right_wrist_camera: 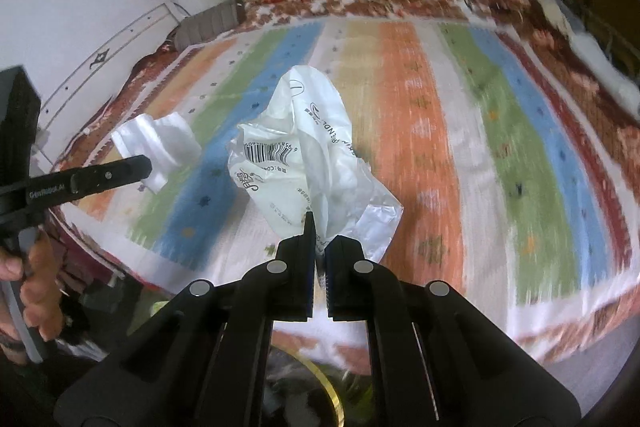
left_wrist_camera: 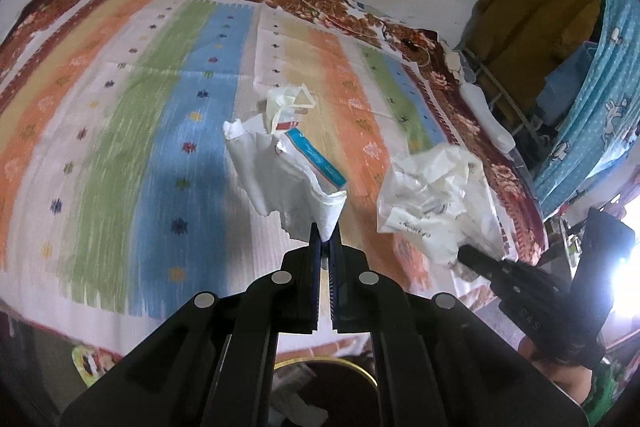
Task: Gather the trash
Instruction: 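Lift tissue and plastic bag and carry both over the bin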
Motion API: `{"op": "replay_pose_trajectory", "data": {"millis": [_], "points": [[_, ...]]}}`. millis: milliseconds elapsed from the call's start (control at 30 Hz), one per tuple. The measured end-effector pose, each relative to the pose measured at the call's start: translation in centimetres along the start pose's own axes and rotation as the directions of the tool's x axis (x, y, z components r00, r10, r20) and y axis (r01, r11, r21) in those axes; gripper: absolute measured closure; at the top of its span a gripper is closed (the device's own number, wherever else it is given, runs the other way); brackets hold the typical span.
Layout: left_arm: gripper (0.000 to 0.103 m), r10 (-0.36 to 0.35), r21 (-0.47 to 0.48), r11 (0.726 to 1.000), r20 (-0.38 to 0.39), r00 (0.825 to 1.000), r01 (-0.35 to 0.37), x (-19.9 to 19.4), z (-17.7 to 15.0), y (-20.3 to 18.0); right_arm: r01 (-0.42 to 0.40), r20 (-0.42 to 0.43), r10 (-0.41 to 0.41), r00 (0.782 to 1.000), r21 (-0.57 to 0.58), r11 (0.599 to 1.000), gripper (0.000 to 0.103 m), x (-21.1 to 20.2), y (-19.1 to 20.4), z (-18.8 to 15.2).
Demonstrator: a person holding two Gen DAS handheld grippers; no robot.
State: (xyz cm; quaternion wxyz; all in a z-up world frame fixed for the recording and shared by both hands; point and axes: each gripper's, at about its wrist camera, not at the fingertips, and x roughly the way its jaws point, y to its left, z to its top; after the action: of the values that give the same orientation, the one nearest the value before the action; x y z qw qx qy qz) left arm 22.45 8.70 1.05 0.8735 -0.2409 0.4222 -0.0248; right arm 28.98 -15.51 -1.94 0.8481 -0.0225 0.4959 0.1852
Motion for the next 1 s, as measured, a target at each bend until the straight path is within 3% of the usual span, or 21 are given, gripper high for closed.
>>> {"op": "replay_pose_trajectory", "data": {"millis": [67,300,700,1000], "points": [[0.1,-0.02,-0.018,1.0,-0.003,1.0,0.02,-0.7,-0.7,0.1,-0.043,-0.01,0.044,0.999,0.016,0.999,0.1,-1.0,0.5,-1.0],[0.1,-0.104,-0.008,0.995,0.016,0.994,0.104,-3.4,-3.1,-1.0,-0.045,-0.01,0.045,0.999,0.009,0.999,0.1,-2.5,1.3,-3.1],[0.1,-0.183,0.011,0.983,0.033,0.982,0.183,-6.1,-7.7,-2.7,-0.004,0.008,0.004,1.0,-0.042,0.999,0.1,-4.4,2.5,-7.2],[0.1,-0.223,0.034,0.975,0.035,0.974,0.222,-7.4,-11.1,-3.4,-0.026,0.009,0.027,1.0,-0.062,0.998,0.1,-5.8,3.4,-10.3]]}}
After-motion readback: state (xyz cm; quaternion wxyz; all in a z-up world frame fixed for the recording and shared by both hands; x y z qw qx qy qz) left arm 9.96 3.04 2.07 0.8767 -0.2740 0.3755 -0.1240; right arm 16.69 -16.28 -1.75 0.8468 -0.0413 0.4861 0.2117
